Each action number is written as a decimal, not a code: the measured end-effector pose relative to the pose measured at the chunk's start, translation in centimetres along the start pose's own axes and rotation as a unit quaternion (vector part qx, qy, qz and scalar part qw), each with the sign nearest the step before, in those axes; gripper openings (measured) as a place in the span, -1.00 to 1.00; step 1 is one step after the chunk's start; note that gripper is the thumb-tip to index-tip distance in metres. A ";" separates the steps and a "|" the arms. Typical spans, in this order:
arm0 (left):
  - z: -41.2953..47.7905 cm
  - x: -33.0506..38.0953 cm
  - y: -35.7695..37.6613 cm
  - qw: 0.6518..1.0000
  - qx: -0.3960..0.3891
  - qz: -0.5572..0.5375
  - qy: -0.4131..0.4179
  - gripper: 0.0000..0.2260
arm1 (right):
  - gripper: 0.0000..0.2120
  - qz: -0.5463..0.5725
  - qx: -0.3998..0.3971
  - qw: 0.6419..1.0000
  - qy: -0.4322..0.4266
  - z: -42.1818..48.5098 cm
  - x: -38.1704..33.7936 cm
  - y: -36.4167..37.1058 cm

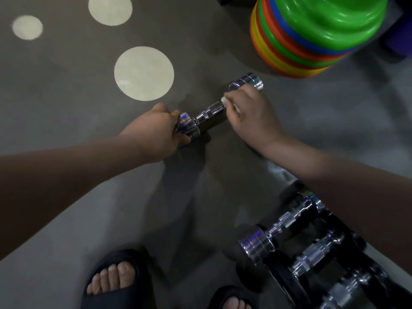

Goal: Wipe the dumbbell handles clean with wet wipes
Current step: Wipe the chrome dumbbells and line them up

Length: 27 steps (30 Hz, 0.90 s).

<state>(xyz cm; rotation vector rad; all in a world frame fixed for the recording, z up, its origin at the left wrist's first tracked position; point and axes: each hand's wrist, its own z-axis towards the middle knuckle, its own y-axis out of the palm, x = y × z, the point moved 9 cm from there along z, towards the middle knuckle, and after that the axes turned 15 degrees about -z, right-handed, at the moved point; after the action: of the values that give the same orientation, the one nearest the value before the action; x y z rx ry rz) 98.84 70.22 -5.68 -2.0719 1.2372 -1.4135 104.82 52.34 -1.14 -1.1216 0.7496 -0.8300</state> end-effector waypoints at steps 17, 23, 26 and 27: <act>-0.3 -0.1 -0.1 1.000 0.009 -0.009 0.010 -0.55 | -0.84 -0.169 -0.090 0.981 -0.016 0.3 -0.4 2.0; -0.4 0.1 0.0 0.999 0.031 0.003 0.019 -0.48 | -0.81 -0.086 -0.112 0.984 -0.105 -0.8 -4.8 3.0; -0.8 0.7 0.1 0.998 0.045 0.010 0.040 -0.47 | -0.81 -0.155 -0.103 0.981 -0.054 -0.1 -1.3 2.1; -0.9 0.7 0.2 0.998 0.046 0.014 0.043 -0.46 | -0.82 -0.176 -0.106 0.978 -0.032 -0.1 -0.3 2.0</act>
<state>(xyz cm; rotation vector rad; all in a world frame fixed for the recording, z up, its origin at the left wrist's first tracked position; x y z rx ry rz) 98.02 69.67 -4.98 -1.9433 1.2051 -1.5326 104.96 52.96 -3.10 -1.4931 0.6024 -1.0221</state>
